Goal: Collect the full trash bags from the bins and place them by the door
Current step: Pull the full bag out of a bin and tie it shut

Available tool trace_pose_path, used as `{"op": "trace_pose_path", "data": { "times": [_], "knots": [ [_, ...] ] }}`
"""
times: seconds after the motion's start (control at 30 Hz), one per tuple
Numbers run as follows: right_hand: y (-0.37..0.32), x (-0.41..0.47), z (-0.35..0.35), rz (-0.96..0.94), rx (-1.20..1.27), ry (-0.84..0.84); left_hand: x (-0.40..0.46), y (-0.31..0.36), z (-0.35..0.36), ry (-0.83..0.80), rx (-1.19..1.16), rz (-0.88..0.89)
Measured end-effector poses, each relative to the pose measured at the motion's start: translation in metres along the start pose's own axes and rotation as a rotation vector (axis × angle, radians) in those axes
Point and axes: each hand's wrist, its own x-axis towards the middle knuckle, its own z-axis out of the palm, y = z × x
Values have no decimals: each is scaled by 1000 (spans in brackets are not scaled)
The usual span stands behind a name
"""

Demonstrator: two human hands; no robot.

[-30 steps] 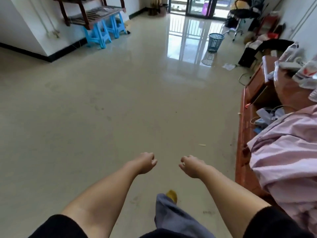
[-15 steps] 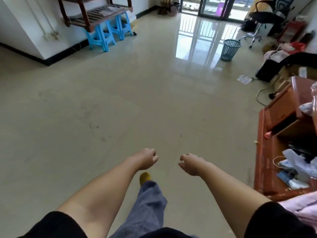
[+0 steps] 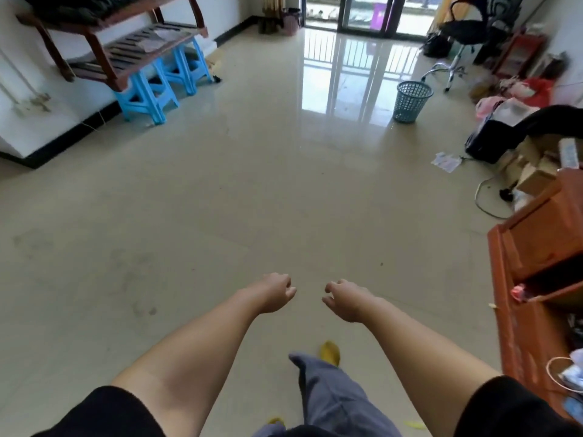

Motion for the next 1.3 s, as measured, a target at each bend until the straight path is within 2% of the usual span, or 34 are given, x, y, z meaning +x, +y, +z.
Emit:
{"op": "trace_pose_path", "data": {
  "times": [0.47, 0.7, 0.97, 1.3],
  "knots": [
    [95, 271, -258, -16, -92, 11, 278, 30, -221, 53, -40, -58],
    [83, 414, -363, -60, -130, -2, 410, -15, -323, 55, -50, -84],
    [52, 574, -521, -31, -34, 68, 566, -68, -504, 65, 32, -39],
    [79, 764, -679, -5, -55, 72, 771, -74, -656, 54, 84, 12]
  ]
}}
